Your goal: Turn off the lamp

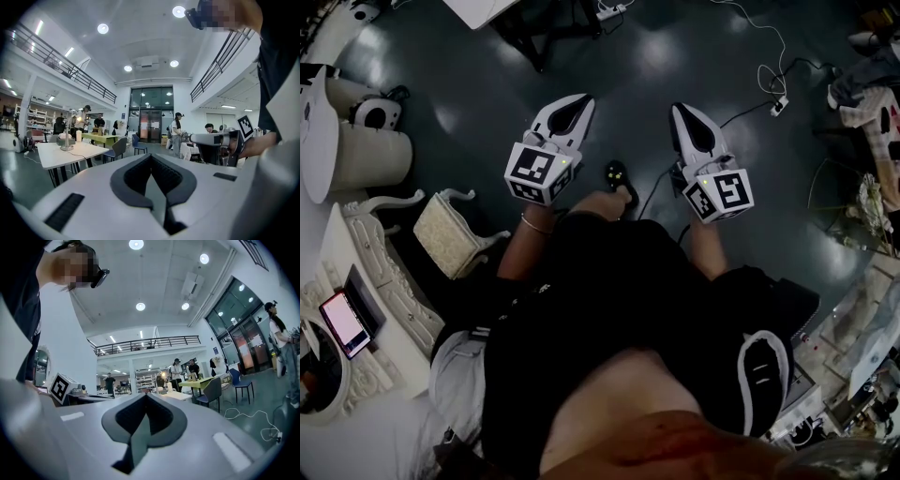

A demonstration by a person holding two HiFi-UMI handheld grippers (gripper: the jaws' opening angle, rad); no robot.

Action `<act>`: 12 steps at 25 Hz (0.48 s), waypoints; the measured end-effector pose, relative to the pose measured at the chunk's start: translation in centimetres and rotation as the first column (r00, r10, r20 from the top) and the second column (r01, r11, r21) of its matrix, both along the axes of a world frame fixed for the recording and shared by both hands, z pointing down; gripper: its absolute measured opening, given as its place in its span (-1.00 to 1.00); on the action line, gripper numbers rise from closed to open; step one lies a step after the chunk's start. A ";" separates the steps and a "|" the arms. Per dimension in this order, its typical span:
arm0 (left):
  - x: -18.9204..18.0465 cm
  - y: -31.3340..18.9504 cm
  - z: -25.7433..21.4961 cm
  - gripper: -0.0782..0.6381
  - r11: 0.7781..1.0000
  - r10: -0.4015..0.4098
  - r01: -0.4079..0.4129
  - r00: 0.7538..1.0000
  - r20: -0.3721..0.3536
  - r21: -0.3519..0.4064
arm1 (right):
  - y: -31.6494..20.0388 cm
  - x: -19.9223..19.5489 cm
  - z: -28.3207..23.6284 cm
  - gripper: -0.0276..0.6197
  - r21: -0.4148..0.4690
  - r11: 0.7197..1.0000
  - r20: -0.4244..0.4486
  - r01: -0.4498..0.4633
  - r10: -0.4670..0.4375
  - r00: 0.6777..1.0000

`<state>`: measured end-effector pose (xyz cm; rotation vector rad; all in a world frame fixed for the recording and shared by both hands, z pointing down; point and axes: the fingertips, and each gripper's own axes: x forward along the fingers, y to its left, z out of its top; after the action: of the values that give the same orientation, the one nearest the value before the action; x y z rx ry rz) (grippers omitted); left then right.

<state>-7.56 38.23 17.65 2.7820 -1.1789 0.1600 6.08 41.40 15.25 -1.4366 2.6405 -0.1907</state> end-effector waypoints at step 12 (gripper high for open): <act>2.9 -3.3 0.9 -0.76 1.000 0.002 -0.002 1.000 -0.020 -0.012 | -3.2 2.5 1.0 -0.91 -0.021 1.000 -0.026 0.007 -0.008 1.000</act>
<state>-4.71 34.90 18.54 2.7680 -1.1671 0.1390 8.60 38.18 16.28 -1.4453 2.6728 -0.2019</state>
